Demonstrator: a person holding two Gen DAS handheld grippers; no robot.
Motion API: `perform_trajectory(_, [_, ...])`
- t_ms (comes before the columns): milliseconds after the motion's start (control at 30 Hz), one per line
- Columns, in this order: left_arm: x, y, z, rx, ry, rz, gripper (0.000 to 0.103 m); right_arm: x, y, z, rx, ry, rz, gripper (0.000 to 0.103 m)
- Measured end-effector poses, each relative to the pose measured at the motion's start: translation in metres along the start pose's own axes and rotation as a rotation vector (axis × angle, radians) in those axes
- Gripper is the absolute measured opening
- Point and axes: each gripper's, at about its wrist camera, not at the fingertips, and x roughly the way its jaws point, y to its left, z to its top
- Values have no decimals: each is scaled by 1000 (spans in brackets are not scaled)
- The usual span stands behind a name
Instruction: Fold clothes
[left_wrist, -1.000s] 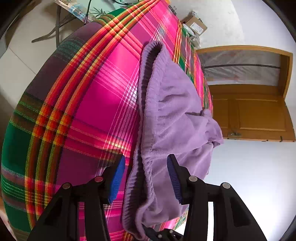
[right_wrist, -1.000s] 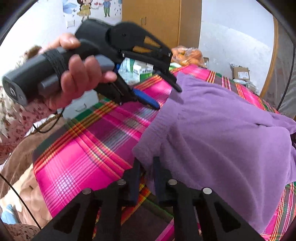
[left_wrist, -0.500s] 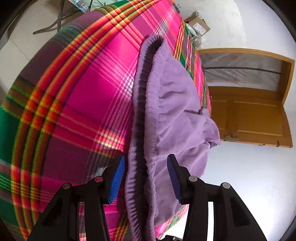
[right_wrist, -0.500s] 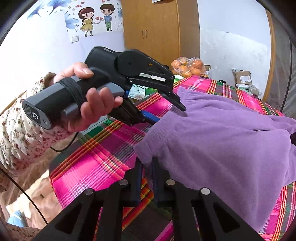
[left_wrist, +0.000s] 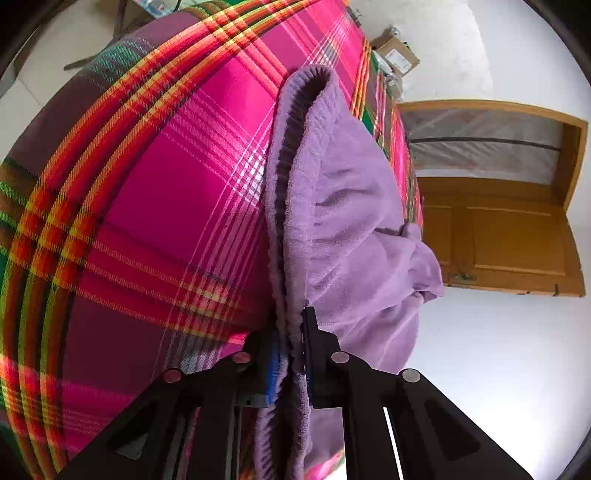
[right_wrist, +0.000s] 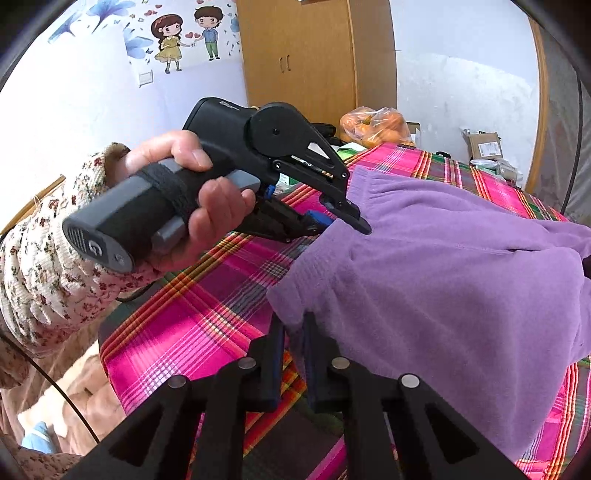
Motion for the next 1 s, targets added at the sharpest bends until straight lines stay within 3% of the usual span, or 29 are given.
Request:
perform_trajectory(267, [-9, 6, 3, 25, -14, -35, 9, 13, 12, 2, -16, 46, 28, 9])
perform_trajectory(500, [-31, 15, 8, 37, -49, -49, 9, 17, 35, 13, -68, 34, 55, 8])
perform_trajectory(1000, [-83, 45, 15, 28, -110, 8, 9, 31, 75, 31, -130, 30, 159, 8])
